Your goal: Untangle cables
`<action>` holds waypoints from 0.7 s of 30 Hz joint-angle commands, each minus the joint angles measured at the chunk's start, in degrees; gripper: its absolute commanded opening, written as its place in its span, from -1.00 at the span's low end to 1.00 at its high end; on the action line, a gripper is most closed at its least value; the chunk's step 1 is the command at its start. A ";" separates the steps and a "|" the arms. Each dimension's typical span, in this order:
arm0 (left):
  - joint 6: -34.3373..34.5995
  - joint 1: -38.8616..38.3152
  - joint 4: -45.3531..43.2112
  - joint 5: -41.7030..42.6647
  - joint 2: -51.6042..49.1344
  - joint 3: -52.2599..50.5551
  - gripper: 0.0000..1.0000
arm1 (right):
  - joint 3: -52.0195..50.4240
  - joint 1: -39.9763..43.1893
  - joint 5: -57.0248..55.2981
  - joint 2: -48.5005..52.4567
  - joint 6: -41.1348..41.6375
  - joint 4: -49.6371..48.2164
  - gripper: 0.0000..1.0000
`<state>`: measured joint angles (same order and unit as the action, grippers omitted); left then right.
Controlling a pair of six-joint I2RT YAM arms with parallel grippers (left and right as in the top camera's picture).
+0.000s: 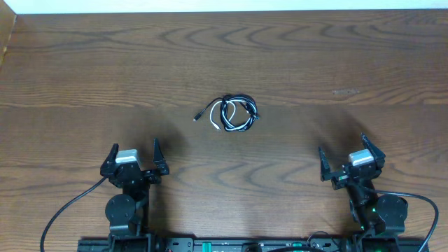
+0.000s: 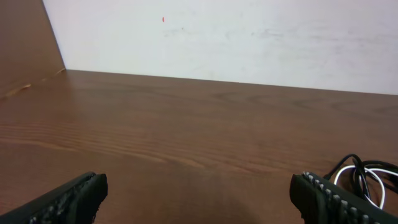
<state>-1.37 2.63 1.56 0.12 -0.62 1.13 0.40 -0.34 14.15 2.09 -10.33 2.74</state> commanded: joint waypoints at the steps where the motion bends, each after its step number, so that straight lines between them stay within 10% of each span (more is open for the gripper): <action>1: -0.52 0.42 2.49 -0.59 0.42 -0.90 0.96 | -0.09 -0.61 -0.31 -0.20 0.83 0.39 0.99; 21: -0.55 0.42 2.49 -0.59 0.42 -0.90 0.96 | 2.16 -0.61 5.95 3.08 1.95 2.45 0.99</action>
<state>-1.37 2.63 1.56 0.12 -0.62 1.13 0.82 -0.34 17.52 3.40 -9.45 3.92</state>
